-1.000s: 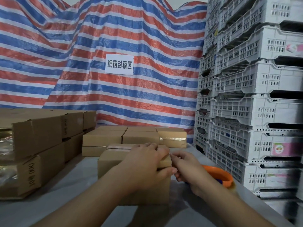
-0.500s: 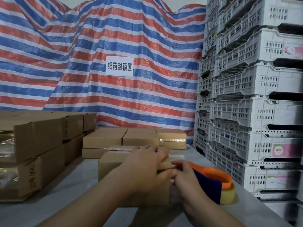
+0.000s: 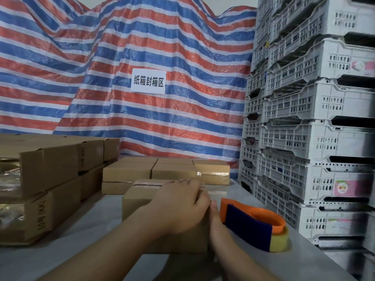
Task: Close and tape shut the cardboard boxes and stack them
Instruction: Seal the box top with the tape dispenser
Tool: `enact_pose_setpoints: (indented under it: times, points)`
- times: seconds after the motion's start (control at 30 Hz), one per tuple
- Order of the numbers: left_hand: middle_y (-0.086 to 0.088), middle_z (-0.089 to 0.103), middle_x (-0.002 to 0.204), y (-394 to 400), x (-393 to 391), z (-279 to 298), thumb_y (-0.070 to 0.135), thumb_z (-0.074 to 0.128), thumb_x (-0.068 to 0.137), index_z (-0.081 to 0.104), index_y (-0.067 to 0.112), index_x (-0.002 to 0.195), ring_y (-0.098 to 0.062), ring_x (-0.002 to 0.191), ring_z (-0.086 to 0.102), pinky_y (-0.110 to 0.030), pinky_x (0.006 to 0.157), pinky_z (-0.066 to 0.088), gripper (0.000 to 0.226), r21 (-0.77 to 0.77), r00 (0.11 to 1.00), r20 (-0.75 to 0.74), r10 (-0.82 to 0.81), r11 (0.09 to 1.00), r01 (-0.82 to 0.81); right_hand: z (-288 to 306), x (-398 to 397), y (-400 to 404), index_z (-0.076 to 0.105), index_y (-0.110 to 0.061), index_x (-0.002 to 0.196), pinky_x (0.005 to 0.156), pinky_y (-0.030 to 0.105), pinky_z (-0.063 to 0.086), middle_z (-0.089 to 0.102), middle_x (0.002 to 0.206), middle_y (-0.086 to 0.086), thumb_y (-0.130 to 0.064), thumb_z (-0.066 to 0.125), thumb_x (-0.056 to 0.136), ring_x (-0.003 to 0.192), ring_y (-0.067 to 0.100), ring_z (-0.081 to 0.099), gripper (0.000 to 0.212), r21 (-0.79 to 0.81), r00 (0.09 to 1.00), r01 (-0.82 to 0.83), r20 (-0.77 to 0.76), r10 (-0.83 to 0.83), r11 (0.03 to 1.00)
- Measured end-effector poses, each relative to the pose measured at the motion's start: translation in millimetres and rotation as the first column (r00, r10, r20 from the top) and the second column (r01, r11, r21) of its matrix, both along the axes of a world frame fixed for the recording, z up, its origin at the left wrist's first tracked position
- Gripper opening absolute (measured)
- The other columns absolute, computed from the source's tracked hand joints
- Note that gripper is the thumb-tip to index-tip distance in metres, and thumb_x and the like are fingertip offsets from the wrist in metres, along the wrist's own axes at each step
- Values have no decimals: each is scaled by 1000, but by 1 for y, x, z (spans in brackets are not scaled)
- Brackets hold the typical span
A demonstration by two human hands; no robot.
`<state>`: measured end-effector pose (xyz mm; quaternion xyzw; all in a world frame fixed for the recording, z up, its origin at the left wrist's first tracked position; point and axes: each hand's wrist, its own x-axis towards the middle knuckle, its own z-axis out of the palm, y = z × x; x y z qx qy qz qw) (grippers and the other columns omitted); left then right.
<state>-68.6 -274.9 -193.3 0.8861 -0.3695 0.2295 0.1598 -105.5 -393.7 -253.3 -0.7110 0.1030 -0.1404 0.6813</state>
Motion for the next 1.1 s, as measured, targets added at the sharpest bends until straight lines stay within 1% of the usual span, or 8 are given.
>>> enact_pose_setpoints:
  times: [0.2,0.37,0.47,0.57,0.63,0.77,0.93,1.1]
  points:
    - [21,55,102,29,-7,17,41,41,100,41,46,122,8,86,61,-12,57,47,22,-588,976,-164,-146,809,22,12,-26,-9,26,-30,157,122,44,23,32,161,1,-76,23,91,147,23,31,81,-275,993,-30,-119,-4,961]
    - [21,59,108,82,-9,8,45,41,100,50,41,117,7,104,56,-18,76,46,20,-768,994,-101,-41,638,-52,19,-32,-15,9,-32,160,120,40,27,22,164,-7,-62,53,90,149,17,26,88,-394,996,-51,52,78,917]
    - [6,54,134,96,-12,-18,57,38,93,46,28,140,-14,125,49,-37,102,41,56,-751,925,-376,-58,604,-267,22,-31,-7,13,-33,159,115,45,38,36,157,-4,-42,64,94,142,20,39,83,-392,990,-112,33,136,913]
    - [9,56,121,94,-19,-36,58,45,87,49,32,132,-13,112,52,-37,92,40,51,-713,766,-602,-223,582,-391,21,-30,3,31,-34,151,110,39,43,52,139,-9,-35,66,94,130,14,48,68,-395,990,-112,39,139,912]
    - [13,57,108,91,-19,-36,60,51,80,52,36,119,-8,100,54,-36,83,42,46,-716,730,-629,-269,567,-408,21,-27,6,40,-36,142,95,28,49,57,129,-12,-41,66,93,117,8,54,56,-424,994,-54,66,91,904]
    - [7,65,94,89,4,-15,71,47,81,61,31,95,-11,87,61,-30,69,44,45,-655,816,-578,-19,607,-450,41,-9,0,67,-27,106,69,21,48,69,95,-14,-64,56,89,87,0,62,41,-526,997,73,63,-47,847]
    - [-5,59,89,82,31,10,52,47,97,44,26,86,-19,80,57,-33,66,44,29,-564,667,-739,-96,630,-534,70,32,-15,63,-19,119,84,35,56,69,111,7,-69,39,95,97,26,67,60,-596,985,-76,-170,-33,799]
    - [-19,63,107,87,36,2,47,59,91,54,13,105,-36,98,60,-47,92,49,37,-493,493,-848,-193,630,-601,67,56,-24,57,-19,116,78,38,57,68,103,13,-55,48,96,86,26,65,42,-316,931,-172,-363,49,933]
